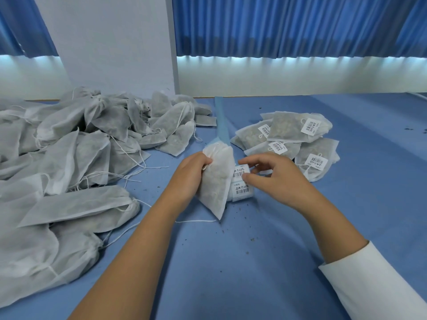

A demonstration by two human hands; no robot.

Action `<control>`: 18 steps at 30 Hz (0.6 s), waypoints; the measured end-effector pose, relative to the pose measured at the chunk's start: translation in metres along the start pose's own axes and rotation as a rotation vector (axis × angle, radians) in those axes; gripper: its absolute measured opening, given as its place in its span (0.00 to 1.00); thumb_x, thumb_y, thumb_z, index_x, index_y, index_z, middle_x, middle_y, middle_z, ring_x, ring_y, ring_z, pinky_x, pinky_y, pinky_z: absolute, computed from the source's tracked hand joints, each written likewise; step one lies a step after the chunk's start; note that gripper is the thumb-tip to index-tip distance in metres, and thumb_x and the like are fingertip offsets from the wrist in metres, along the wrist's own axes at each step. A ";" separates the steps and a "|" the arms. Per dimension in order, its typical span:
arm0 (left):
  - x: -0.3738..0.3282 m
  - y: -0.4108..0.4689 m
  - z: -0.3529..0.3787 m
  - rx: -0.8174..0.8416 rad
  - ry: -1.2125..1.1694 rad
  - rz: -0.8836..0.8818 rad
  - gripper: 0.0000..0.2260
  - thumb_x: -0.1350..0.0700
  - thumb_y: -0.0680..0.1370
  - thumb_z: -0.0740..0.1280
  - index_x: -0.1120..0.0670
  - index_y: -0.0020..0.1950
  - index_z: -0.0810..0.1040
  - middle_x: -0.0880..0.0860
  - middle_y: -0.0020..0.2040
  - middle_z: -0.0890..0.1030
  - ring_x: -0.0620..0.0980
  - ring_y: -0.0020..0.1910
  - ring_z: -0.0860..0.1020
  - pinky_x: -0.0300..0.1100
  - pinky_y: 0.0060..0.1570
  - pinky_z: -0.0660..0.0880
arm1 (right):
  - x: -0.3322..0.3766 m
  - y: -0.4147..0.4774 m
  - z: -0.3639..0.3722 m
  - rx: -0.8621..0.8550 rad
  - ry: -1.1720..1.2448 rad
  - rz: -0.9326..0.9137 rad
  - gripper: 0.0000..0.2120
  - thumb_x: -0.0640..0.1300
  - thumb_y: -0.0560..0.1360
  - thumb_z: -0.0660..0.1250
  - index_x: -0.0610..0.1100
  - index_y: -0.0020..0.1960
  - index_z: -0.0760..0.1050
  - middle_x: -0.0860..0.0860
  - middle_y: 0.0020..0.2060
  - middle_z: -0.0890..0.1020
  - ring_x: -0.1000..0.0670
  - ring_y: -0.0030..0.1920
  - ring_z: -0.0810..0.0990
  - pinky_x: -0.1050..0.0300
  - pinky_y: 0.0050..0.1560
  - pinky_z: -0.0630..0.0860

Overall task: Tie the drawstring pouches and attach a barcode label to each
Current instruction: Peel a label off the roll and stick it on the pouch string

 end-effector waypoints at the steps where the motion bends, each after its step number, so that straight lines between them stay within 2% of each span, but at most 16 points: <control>1: -0.001 0.000 0.001 0.004 0.008 0.009 0.07 0.47 0.65 0.61 0.49 0.37 0.71 0.46 0.31 0.69 0.44 0.29 0.66 0.45 0.34 0.61 | 0.001 0.001 -0.002 -0.019 -0.023 -0.018 0.13 0.41 0.72 0.74 0.52 0.55 0.82 0.57 0.50 0.79 0.63 0.47 0.78 0.75 0.46 0.70; 2: -0.002 0.000 0.002 0.011 0.027 0.018 0.05 0.47 0.66 0.61 0.47 0.32 0.69 0.44 0.29 0.68 0.43 0.27 0.65 0.45 0.34 0.60 | 0.002 0.001 -0.004 -0.037 -0.044 -0.041 0.13 0.40 0.72 0.74 0.52 0.54 0.82 0.58 0.50 0.78 0.64 0.47 0.77 0.74 0.45 0.70; 5: -0.002 0.002 0.006 0.046 0.081 0.078 0.16 0.51 0.73 0.61 0.46 0.25 0.65 0.40 0.26 0.65 0.39 0.25 0.63 0.43 0.34 0.59 | 0.008 0.000 -0.005 -0.071 -0.072 -0.107 0.14 0.38 0.71 0.74 0.51 0.55 0.82 0.57 0.49 0.76 0.63 0.44 0.76 0.71 0.43 0.71; 7: -0.002 0.003 0.006 0.050 0.098 0.099 0.17 0.52 0.75 0.61 0.45 0.25 0.65 0.40 0.26 0.65 0.38 0.25 0.63 0.43 0.34 0.59 | 0.012 -0.001 -0.007 -0.099 -0.098 -0.144 0.15 0.38 0.71 0.75 0.50 0.55 0.82 0.56 0.46 0.78 0.60 0.43 0.76 0.69 0.43 0.72; 12: -0.005 0.002 0.007 0.049 0.114 0.120 0.16 0.51 0.75 0.61 0.45 0.27 0.64 0.41 0.28 0.65 0.39 0.26 0.63 0.43 0.35 0.59 | 0.017 -0.003 -0.012 -0.146 -0.173 -0.192 0.12 0.39 0.69 0.76 0.49 0.51 0.83 0.61 0.40 0.77 0.67 0.39 0.75 0.75 0.42 0.68; 16: -0.008 0.000 0.008 0.065 0.122 0.143 0.14 0.52 0.75 0.61 0.46 0.30 0.63 0.42 0.30 0.65 0.40 0.28 0.63 0.42 0.35 0.59 | 0.017 -0.002 -0.012 -0.142 -0.263 -0.204 0.14 0.42 0.70 0.76 0.50 0.54 0.81 0.58 0.45 0.80 0.62 0.44 0.76 0.76 0.43 0.66; 18: -0.009 -0.001 0.008 0.065 0.130 0.152 0.15 0.53 0.77 0.61 0.47 0.31 0.62 0.43 0.31 0.65 0.40 0.29 0.63 0.42 0.35 0.59 | 0.019 -0.003 -0.012 -0.141 -0.300 -0.216 0.13 0.43 0.70 0.76 0.49 0.54 0.82 0.59 0.43 0.78 0.61 0.44 0.75 0.77 0.43 0.65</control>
Point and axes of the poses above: each hand's wrist, its own y-axis towards the middle knuckle, its own z-axis out of the palm, x = y × z, the point moved 9 cm from there along y, towards the middle knuckle
